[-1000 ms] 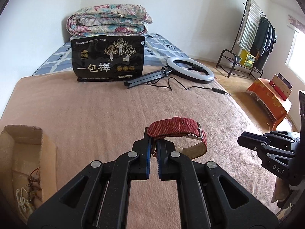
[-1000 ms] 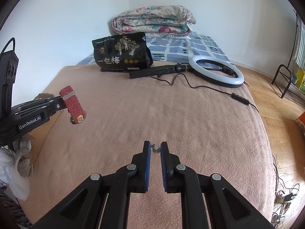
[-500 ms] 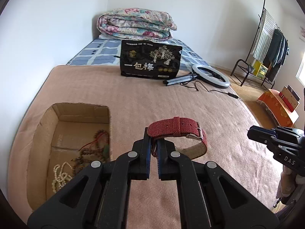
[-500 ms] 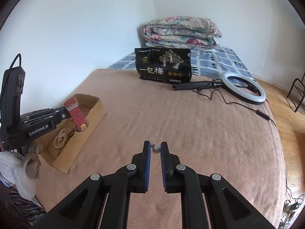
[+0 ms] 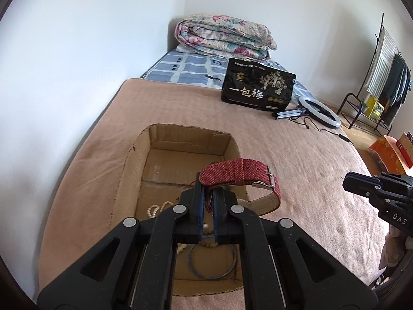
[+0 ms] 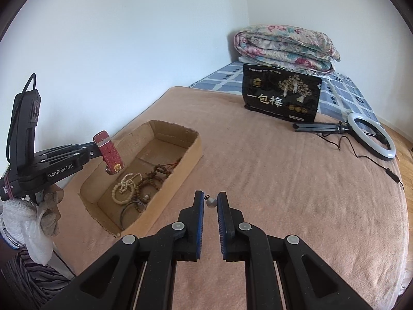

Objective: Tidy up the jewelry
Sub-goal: 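Carry the red watch and pearl earring over the cardboard box with both tools, then open both tools to drop the watch and earring into the box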

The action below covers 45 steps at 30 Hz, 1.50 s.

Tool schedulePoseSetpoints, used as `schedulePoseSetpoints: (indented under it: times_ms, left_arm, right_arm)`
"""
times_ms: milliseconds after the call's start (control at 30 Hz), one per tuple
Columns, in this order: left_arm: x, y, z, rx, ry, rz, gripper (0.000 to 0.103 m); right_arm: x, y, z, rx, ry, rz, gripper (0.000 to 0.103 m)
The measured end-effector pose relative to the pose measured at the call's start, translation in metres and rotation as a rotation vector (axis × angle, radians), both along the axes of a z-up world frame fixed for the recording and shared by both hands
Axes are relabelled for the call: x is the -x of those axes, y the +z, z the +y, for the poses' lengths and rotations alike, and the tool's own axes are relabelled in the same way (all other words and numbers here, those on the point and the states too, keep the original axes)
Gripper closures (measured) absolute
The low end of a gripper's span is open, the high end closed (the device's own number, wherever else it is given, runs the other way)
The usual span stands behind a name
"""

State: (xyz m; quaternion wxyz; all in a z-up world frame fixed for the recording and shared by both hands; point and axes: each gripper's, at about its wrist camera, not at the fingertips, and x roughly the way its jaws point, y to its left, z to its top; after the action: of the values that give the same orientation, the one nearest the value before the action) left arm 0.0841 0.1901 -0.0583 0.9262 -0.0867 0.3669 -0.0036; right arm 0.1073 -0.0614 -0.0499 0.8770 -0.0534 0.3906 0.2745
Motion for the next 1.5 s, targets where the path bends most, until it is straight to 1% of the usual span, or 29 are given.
schedulePoseSetpoints:
  times_ms: [200,500,733,867,1200,1267,1300,1333,1367,1400,1433,1467,1500]
  left_arm:
    - [0.012,-0.007,0.032,0.004,0.041,0.013,0.1]
    - [0.015,-0.02,0.05,0.005,0.061,0.039,0.1]
    - [0.009,-0.026,0.05,0.012,0.057,0.053,0.1]
    - [0.002,-0.029,0.052,0.03,0.068,0.06,0.1]
    - [-0.007,-0.034,0.053,0.038,0.064,0.068,0.1]
    - [-0.008,-0.034,0.052,0.04,0.064,0.069,0.1]
    - [-0.008,-0.034,0.053,0.042,0.061,0.071,0.099]
    - [-0.009,-0.034,0.052,0.047,0.058,0.071,0.093]
    - [-0.01,-0.034,0.051,0.048,0.057,0.07,0.088]
    - [-0.01,-0.034,0.05,0.042,0.062,0.074,0.076]
    - [-0.01,-0.034,0.049,0.04,0.064,0.068,0.069]
    - [-0.009,-0.033,0.047,0.036,0.068,0.063,0.068]
    - [-0.009,-0.033,0.047,0.034,0.069,0.061,0.068]
  right_arm:
    - [-0.003,-0.004,0.041,0.003,0.057,0.004,0.095]
    - [-0.017,-0.018,0.091,0.001,0.105,0.037,0.095]
    - [-0.031,-0.024,0.115,0.003,0.12,0.049,0.095]
    - [-0.04,-0.026,0.125,0.006,0.123,0.049,0.095]
    - [-0.057,-0.031,0.142,-0.002,0.136,0.066,0.094]
    - [-0.058,-0.031,0.144,0.003,0.139,0.063,0.086]
    - [-0.058,-0.031,0.145,0.005,0.137,0.058,0.074]
    - [-0.057,-0.03,0.145,0.004,0.133,0.051,0.067]
    - [-0.058,-0.029,0.144,0.003,0.13,0.048,0.065]
    - [-0.058,-0.029,0.144,0.002,0.127,0.049,0.057]
    - [-0.058,-0.029,0.143,0.004,0.12,0.046,0.043]
    - [-0.057,-0.028,0.142,0.006,0.11,0.039,0.038]
    - [-0.058,-0.026,0.141,0.001,0.104,0.032,0.034]
